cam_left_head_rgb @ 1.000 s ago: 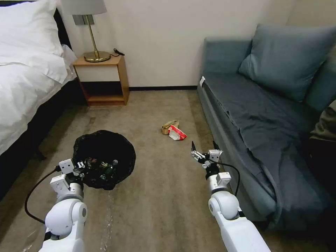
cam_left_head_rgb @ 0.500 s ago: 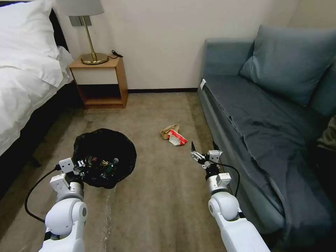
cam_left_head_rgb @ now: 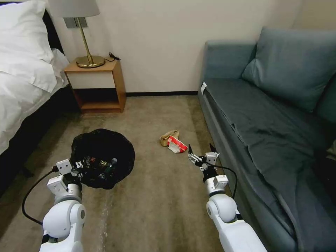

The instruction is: Pick up the trash bin, then pick up the garbage on the floor and place it into the trash bin.

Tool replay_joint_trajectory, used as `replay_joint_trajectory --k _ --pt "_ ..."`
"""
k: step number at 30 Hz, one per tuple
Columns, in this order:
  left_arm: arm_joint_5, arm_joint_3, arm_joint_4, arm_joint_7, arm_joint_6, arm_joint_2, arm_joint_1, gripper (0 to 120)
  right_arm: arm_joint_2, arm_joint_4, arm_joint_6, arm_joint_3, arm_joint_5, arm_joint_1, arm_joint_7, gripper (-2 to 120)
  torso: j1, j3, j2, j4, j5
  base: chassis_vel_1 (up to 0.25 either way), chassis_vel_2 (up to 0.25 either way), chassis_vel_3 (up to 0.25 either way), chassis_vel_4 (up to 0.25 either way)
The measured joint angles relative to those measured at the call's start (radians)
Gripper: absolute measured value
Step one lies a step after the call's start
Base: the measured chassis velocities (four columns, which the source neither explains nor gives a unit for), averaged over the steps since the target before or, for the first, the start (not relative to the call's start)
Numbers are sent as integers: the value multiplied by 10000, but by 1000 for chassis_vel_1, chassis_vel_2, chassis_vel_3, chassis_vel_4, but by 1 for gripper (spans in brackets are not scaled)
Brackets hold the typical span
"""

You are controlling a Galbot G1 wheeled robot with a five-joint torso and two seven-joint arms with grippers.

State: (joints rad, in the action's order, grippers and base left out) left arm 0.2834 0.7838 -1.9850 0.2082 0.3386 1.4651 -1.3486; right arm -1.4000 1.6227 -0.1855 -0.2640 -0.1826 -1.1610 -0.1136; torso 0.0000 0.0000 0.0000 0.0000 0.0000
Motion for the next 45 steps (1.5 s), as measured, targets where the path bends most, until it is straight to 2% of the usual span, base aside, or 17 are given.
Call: replay_joint_trajectory --k 25,45 --pt "-91 -24 92 5 27 -4 92 4 184 -285 -55 183 166 215 122 100 1 1 -1 -1 -1 -116 118 119 -113" --pt "-99 63 180 19 19 8 76 4 -32 -544 -53 127 172 334 152 100 0 0 0 -2 -1 -108 105 107 -107"
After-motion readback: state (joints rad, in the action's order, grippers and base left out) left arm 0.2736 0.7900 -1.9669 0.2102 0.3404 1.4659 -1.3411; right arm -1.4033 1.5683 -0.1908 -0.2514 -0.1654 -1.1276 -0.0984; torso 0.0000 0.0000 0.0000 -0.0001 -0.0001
